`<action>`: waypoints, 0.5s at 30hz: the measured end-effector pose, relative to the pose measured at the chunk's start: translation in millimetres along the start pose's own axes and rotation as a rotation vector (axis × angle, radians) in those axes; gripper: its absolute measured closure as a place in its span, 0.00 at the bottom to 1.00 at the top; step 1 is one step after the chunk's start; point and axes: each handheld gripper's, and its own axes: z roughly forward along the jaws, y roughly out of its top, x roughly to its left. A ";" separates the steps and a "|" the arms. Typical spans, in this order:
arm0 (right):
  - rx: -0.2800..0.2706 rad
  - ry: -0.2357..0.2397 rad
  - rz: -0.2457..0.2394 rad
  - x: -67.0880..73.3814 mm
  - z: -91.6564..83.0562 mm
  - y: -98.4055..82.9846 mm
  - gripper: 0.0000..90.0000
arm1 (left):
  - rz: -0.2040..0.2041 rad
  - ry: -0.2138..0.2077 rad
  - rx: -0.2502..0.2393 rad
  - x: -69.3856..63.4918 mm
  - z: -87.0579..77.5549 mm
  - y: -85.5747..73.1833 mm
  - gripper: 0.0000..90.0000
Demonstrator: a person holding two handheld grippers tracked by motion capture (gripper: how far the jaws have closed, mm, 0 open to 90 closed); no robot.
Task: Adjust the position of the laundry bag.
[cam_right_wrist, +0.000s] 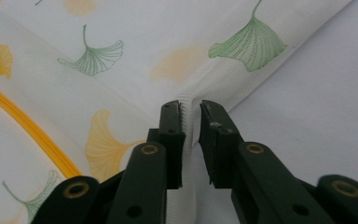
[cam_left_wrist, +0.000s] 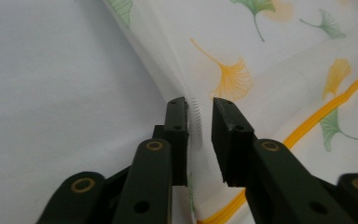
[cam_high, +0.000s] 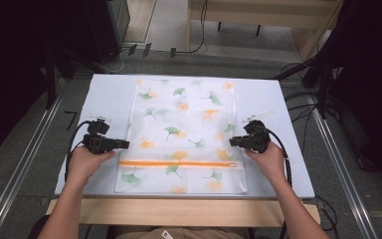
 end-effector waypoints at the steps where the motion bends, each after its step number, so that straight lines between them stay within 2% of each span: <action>1: -0.002 -0.005 -0.001 -1.4 -1.4 -0.5 0.85 | 0.004 -0.002 -0.012 -1.2 -1.6 -0.2 0.81; 3: -0.024 -0.019 0.004 -4.9 -6.6 -1.7 0.78 | 0.017 -0.005 -0.027 -3.6 -4.0 -0.4 0.71; 5: -0.039 -0.036 0.001 -5.0 -12.3 -2.7 0.76 | 0.032 -0.017 -0.043 -6.9 -6.3 -0.1 0.65; 6: -0.039 -0.036 0.001 -5.0 -12.3 -2.7 0.76 | 0.040 -0.023 -0.051 -8.9 -6.7 0.1 0.65; 7: -0.054 -0.046 -0.007 -3.2 -19.2 -4.5 0.75 | 0.054 -0.025 -0.048 -13.1 -7.1 0.8 0.58; 10: -0.070 -0.044 -0.019 -1.6 -24.0 -6.5 0.75 | 0.073 -0.041 -0.052 -18.4 -6.1 1.5 0.55; 15: -0.079 -0.019 -0.008 1.6 -28.9 -11.9 0.71 | 0.105 -0.056 -0.043 -26.7 -2.8 3.9 0.51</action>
